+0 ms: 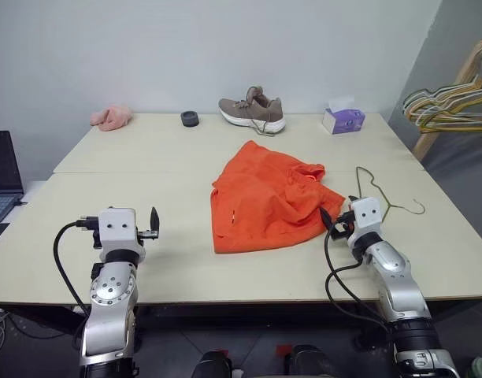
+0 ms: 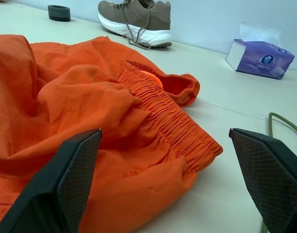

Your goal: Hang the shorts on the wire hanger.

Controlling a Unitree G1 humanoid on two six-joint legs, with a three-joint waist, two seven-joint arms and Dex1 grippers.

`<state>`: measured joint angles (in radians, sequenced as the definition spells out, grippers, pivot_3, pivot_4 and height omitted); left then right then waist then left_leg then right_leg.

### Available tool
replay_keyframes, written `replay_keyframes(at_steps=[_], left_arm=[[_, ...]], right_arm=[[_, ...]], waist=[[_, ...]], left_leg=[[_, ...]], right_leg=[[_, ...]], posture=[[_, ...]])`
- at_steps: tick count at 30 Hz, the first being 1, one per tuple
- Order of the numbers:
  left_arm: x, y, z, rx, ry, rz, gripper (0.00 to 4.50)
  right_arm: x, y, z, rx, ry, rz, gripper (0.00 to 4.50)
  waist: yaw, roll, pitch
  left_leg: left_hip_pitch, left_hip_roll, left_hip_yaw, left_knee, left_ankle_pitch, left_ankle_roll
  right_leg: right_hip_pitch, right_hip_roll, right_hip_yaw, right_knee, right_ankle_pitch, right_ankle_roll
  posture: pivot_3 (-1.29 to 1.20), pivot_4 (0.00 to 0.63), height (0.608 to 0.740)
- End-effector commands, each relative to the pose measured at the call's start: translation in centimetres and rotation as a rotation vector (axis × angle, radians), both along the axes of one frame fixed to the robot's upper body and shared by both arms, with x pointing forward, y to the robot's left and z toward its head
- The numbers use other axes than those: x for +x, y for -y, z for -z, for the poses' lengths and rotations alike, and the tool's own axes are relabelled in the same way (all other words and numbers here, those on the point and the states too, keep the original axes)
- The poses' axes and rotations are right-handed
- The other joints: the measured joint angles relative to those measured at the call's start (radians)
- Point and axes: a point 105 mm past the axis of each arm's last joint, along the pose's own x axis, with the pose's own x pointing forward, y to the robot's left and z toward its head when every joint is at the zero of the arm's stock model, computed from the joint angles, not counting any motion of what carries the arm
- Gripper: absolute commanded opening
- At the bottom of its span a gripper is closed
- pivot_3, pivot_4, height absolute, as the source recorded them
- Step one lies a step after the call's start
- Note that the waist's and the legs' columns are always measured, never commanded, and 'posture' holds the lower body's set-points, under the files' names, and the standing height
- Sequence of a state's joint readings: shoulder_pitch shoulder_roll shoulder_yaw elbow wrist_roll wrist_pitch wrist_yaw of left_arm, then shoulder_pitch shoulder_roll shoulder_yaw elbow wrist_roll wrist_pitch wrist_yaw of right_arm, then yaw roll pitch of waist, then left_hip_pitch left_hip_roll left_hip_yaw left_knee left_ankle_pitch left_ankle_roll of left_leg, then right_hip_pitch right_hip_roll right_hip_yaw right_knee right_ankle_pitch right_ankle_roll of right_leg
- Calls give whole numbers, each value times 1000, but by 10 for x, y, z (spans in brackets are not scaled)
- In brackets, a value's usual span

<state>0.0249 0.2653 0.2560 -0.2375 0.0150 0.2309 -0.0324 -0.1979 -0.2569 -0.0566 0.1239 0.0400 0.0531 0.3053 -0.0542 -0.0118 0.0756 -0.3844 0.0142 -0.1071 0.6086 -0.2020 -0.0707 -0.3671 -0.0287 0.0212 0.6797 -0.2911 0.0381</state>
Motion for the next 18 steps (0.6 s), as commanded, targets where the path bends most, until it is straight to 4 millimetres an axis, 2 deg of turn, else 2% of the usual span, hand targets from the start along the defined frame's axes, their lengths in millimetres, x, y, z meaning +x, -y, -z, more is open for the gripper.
replay_keyframes(at_steps=[1, 11, 18], left_arm=[[0, 2, -19, 13, 79, 12, 4500], [1, 5, -12, -1, 46, 8, 4500], [0, 0, -10, -29, 35, -17, 4500]], right_arm=[[3, 0, -18, 5, 70, -9, 4477], [1, 1, -19, 2, 64, -27, 4477], [0, 0, -19, 3, 67, -28, 4477]], waist=[[0, 0, 0], [-1, 0, 0], [-1, 0, 0]], left_leg=[[0, 0, 0, 0, 0, 0], [0, 0, 0, 0, 0, 0], [0, 0, 0, 0, 0, 0]], right_leg=[[0, 0, 0, 0, 0, 0], [0, 0, 0, 0, 0, -1], [0, 0, 0, 0, -1, -1]], posture=[[-19, 5, 740], [-27, 11, 740], [-24, 11, 740]])
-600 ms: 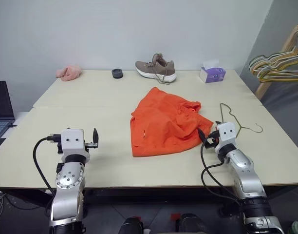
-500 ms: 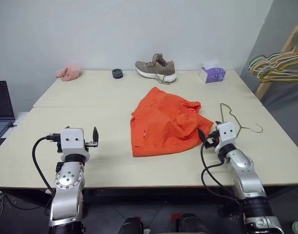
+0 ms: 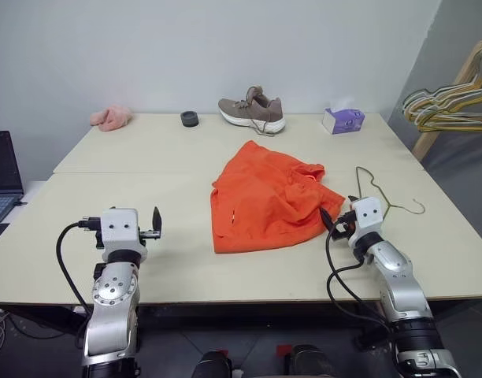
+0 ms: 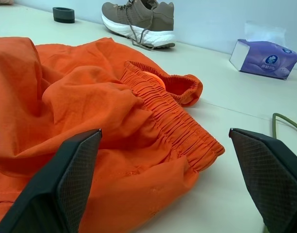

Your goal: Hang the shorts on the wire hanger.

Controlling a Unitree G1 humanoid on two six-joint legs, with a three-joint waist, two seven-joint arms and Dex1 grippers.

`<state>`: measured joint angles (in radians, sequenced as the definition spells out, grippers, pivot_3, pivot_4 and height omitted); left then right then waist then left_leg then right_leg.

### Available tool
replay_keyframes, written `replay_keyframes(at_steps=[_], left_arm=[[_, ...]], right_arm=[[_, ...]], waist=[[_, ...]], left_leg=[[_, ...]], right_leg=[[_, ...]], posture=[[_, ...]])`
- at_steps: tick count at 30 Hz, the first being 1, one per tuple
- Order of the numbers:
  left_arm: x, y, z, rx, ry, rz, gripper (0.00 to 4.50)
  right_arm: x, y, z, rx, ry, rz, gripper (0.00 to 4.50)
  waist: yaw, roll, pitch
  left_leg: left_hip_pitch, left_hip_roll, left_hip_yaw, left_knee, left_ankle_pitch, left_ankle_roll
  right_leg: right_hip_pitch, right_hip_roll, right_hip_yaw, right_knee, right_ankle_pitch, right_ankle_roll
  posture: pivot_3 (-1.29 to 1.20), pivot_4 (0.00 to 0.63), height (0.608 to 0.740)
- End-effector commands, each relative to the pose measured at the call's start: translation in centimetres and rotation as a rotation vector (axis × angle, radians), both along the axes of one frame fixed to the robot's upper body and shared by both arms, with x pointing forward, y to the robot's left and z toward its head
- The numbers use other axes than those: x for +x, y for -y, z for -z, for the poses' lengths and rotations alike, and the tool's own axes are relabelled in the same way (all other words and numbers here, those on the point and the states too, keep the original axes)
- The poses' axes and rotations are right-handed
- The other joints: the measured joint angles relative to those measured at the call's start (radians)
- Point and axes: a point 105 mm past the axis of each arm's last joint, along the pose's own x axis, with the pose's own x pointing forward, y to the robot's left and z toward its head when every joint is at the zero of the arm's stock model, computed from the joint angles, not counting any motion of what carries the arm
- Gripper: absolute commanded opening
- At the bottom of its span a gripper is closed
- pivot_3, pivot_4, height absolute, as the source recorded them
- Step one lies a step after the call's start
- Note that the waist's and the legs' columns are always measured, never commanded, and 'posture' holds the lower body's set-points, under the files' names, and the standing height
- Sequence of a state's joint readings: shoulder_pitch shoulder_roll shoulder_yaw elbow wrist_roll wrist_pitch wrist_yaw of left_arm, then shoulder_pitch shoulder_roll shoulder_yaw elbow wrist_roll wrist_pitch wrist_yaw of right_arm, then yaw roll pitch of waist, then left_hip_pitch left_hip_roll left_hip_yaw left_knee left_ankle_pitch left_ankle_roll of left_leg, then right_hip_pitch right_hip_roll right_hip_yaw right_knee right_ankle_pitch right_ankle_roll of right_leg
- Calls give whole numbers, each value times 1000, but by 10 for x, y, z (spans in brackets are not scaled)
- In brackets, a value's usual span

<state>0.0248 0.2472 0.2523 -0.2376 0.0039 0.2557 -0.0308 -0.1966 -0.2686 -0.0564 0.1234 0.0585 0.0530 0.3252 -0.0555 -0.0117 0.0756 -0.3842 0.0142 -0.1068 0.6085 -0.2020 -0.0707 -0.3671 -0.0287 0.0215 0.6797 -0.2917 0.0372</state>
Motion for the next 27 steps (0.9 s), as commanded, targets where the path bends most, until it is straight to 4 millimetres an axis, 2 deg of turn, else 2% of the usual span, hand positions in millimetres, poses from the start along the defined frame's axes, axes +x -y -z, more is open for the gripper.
replay_keyframes(at_steps=[1, 5, 10, 14, 18, 22, 27], left_arm=[[-1, -3, -16, 2, 54, -19, 4500], [-1, -3, -15, -2, 50, -12, 4500], [0, 10, -9, -55, 17, 78, 4500], [-2, 17, -13, -105, 44, 143, 4500], [-2, 37, -11, -89, 18, 273, 4500], [-3, 82, -4, -16, -82, 591, 4500], [-6, 106, 10, 110, -233, 861, 4500]], right_arm=[[1, 0, -19, -3, 72, -9, 4477], [1, -1, -20, -6, 81, -11, 4477], [1, 0, -21, 0, 86, -16, 4477], [0, 0, -21, -1, 87, -18, 4477], [-2, -4, -22, -19, 90, -61, 4477], [-25, -33, -25, -59, 41, -358, 4477], [-61, -52, -29, -184, -42, -684, 4477]], waist=[[0, 0, 0], [0, 0, 0], [-1, 0, 0], [-1, 0, 0], [-2, 0, 0], [-3, 1, 1], [-14, 2, 1]], left_leg=[[0, 0, 0, 0, 0, 0], [0, 0, 0, 0, 0, 0], [0, 0, 0, 0, 0, 0], [0, 0, 0, 0, 0, 0], [0, 0, 0, 0, 0, 0], [0, 0, 1, 0, 0, 0], [0, 0, 1, 0, 0, 0]], right_leg=[[0, 0, 0, 0, 0, 0], [0, 0, 0, 0, 0, 0], [0, 0, 0, 0, 0, 0], [0, 0, 0, 0, 0, 0], [0, 0, 0, 0, 0, 0], [0, 0, 0, 0, -1, -1], [-1, 0, 0, -1, -1, -1]], posture=[[-24, 11, 740], [-27, 11, 740], [-33, 12, 740], [-41, 12, 740], [-58, 14, 740], [-78, 14, 740], [-107, 15, 740]])
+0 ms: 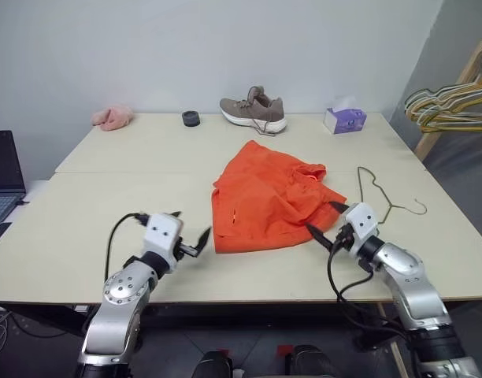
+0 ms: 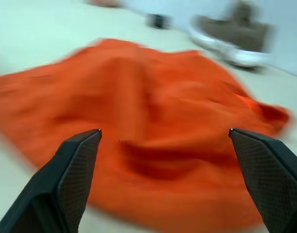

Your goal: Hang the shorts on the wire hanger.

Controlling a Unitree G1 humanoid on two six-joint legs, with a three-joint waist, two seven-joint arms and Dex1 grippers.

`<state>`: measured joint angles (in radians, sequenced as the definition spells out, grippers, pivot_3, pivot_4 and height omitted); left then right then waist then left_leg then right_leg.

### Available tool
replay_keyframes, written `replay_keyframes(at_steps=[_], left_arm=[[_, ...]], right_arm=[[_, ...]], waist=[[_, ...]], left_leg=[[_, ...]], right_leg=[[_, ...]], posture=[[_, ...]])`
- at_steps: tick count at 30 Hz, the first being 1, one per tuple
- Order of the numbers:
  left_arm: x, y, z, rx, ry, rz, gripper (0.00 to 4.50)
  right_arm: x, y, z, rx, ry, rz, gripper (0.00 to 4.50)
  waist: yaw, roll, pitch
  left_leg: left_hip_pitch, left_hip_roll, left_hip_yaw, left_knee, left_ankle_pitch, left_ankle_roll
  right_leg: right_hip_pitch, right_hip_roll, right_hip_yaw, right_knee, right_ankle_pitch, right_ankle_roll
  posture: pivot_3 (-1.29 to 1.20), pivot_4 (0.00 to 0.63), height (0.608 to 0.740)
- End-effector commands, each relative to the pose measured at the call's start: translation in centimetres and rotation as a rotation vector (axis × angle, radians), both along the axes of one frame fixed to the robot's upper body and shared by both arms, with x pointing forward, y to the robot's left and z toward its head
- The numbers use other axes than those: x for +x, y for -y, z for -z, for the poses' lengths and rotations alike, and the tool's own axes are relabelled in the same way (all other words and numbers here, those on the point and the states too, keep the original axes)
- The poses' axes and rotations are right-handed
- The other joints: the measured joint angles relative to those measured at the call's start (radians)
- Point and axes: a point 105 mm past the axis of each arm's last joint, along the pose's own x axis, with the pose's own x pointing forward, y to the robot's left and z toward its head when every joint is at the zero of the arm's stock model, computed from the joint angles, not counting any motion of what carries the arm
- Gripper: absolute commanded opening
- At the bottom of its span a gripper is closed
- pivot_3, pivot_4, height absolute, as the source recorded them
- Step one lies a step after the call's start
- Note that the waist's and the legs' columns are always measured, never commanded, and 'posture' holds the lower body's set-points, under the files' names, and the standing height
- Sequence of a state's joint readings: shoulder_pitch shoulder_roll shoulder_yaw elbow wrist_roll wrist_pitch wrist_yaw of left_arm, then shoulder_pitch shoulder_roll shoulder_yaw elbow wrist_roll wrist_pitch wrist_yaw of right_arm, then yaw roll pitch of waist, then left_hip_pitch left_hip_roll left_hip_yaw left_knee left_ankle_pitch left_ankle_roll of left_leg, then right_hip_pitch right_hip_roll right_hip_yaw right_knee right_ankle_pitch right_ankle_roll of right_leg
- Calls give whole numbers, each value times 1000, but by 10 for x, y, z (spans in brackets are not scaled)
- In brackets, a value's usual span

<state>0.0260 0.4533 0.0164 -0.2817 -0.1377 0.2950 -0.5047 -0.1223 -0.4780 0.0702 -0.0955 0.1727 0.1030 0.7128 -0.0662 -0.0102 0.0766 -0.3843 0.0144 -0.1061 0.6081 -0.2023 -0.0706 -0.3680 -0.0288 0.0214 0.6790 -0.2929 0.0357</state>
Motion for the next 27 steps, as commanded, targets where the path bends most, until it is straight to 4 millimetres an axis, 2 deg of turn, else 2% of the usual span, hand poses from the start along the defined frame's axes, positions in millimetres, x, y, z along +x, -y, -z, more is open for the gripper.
replay_keyframes(at_steps=[1, 8, 13, 18, 19, 22, 27], left_arm=[[-1, 16, -2, 82, -24, 178, 4500], [1, 24, 21, 244, -124, 368, 4500], [8, 23, 32, 319, -161, 425, 4500], [4, 17, 45, 381, -207, 471, 4500], [4, 16, 46, 393, -206, 474, 4088], [2, 12, 50, 413, -216, 489, 3268], [7, 0, 49, 449, -196, 473, 1680]], right_arm=[[-20, -13, -16, -62, 7, -201, 4477], [-33, -19, -21, -122, -30, -315, 4477], [-39, -22, -24, -144, -31, -337, 4477], [-39, -16, -22, -209, -22, -338, 4477], [-38, -15, -21, -224, -22, -341, 4500], [-30, -8, -19, -274, -23, -322, 4500], [1, 12, -11, -506, 83, -282, 4500]], waist=[[-7, 0, 0], [-29, 0, 1], [-39, -1, 1], [-48, -1, 1], [-49, -1, 1], [-55, -1, 1], [-78, -1, 2]], left_leg=[[0, 0, 0, 0, 0, 0], [0, 0, 0, 0, 0, 0], [-1, 0, 0, -1, 0, 0], [-1, 0, 0, -1, 0, 0], [-1, 0, 0, -1, 0, 0], [-1, 0, 0, -1, -1, 0], [4, 0, 0, 0, -1, 0]], right_leg=[[0, 0, 0, 0, 0, 0], [-1, 0, 0, -1, 0, 0], [-1, 0, -1, -1, -1, 0], [-1, 0, -1, -1, -1, 0], [-1, 0, -1, -1, -1, 0], [-1, -1, -1, -1, -1, 0], [-1, -2, -2, -1, -1, 0]], posture=[[-107, 15, 740], [-140, 17, 740], [-158, 20, 740], [-176, 23, 740], [-179, 24, 740], [-187, 27, 740], [-190, 28, 740]])
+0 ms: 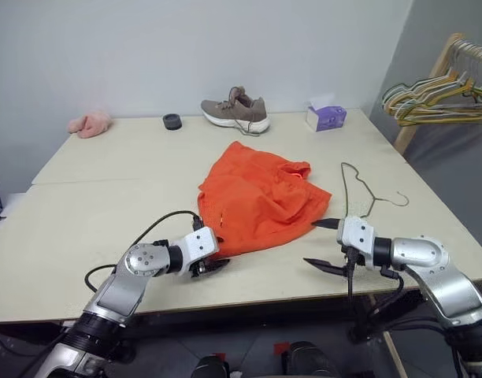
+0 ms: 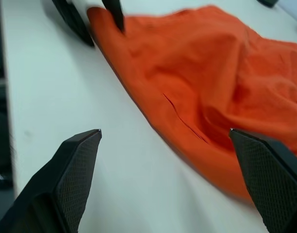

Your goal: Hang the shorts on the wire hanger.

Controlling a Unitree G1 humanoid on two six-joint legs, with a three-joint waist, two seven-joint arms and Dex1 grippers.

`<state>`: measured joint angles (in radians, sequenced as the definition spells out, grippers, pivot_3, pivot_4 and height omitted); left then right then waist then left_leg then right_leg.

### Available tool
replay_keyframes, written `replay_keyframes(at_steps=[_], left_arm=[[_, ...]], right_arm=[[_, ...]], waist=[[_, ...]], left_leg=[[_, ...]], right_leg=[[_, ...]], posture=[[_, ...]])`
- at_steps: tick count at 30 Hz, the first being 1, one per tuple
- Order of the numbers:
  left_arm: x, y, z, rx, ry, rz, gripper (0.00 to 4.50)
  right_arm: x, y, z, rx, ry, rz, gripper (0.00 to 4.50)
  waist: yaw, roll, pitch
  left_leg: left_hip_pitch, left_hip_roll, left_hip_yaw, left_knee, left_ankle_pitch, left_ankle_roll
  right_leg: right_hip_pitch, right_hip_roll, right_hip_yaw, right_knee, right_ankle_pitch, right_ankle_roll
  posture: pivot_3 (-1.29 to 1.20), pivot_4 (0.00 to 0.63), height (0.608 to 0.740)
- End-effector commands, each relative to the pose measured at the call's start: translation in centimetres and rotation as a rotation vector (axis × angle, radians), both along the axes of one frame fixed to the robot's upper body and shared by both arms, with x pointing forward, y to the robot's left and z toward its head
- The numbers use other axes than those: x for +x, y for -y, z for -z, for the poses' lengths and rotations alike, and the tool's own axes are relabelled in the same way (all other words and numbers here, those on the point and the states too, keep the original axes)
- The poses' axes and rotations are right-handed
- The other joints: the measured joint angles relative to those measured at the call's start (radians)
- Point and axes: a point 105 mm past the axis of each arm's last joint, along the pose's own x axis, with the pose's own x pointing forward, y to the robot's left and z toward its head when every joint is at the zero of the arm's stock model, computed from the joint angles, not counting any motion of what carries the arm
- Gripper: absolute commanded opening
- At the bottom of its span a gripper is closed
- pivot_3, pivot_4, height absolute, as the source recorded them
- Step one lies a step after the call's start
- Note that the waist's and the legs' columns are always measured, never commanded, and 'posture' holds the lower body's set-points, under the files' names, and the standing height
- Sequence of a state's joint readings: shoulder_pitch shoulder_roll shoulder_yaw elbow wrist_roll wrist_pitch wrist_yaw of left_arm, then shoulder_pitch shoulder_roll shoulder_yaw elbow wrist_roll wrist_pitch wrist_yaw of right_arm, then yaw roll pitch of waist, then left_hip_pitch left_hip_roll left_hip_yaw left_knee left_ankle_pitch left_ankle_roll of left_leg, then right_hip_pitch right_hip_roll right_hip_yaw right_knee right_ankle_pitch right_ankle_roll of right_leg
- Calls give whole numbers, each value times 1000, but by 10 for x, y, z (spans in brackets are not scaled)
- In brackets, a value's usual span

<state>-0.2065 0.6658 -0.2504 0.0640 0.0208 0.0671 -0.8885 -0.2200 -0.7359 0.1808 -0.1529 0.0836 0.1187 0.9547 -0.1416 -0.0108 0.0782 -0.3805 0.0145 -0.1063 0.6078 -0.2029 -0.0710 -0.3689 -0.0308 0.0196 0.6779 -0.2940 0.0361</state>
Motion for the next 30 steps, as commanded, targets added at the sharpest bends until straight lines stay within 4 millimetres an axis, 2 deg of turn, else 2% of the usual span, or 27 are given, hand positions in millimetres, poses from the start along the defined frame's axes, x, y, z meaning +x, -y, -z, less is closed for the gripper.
replay_keyframes(at_steps=[1, 5, 6, 11, 16, 20, 25, 30], left_arm=[[7, -18, 3, 66, 14, -42, 1414], [13, -25, -5, 59, 47, -62, 130], [13, -27, -8, 52, 52, -66, 23], [14, -37, -19, 30, 73, -91, 23], [15, -40, -27, 12, 90, -107, 23], [10, -39, -31, -2, 82, -101, 0], [-8, -43, -33, 13, 19, -59, 0], [-26, -58, -42, 45, -61, -38, 0]], right_arm=[[23, 10, -4, -139, 148, -11, 4500], [53, 15, -3, -316, 297, -55, 4500], [61, 15, -4, -366, 351, -75, 4500], [87, 4, -4, -470, 519, -148, 4500], [103, -12, 8, -555, 611, -221, 4500], [111, -20, 9, -566, 651, -230, 3534], [114, -25, -5, -532, 684, -244, 1769], [103, -23, -14, -519, 653, -319, 17]], waist=[[-6, 0, 0], [-27, 2, 1], [-30, 2, 1], [-46, 2, 2], [-53, 3, 2], [-52, 2, 2], [-52, 3, 2], [-53, 3, 2]], left_leg=[[0, 0, 0, 0, 0, 0], [0, 0, 0, 0, 0, 0], [0, 0, 0, 0, 0, 0], [-2, 0, 0, -3, 0, 0], [-2, 0, 0, -9, 1, 0], [-2, 0, 0, -10, 1, 1], [-2, 0, 0, -10, 1, 1], [-1, 0, -1, -10, 1, 1]], right_leg=[[0, 0, 0, 0, 0, 0], [1, 0, 0, 1, 0, 0], [1, 0, 0, 1, 0, 1], [0, 1, 1, 2, 2, 5], [-1, 1, 2, 2, 1, 3], [-1, 1, 2, 2, 1, 3], [-1, 1, 2, 3, 1, 3], [-1, 1, 2, 3, 1, 3]], posture=[[-189, 29, 740], [-185, 28, 740], [-184, 28, 740], [-168, 24, 740], [-145, 19, 740], [-136, 18, 740], [-135, 19, 740], [-139, 21, 740]])
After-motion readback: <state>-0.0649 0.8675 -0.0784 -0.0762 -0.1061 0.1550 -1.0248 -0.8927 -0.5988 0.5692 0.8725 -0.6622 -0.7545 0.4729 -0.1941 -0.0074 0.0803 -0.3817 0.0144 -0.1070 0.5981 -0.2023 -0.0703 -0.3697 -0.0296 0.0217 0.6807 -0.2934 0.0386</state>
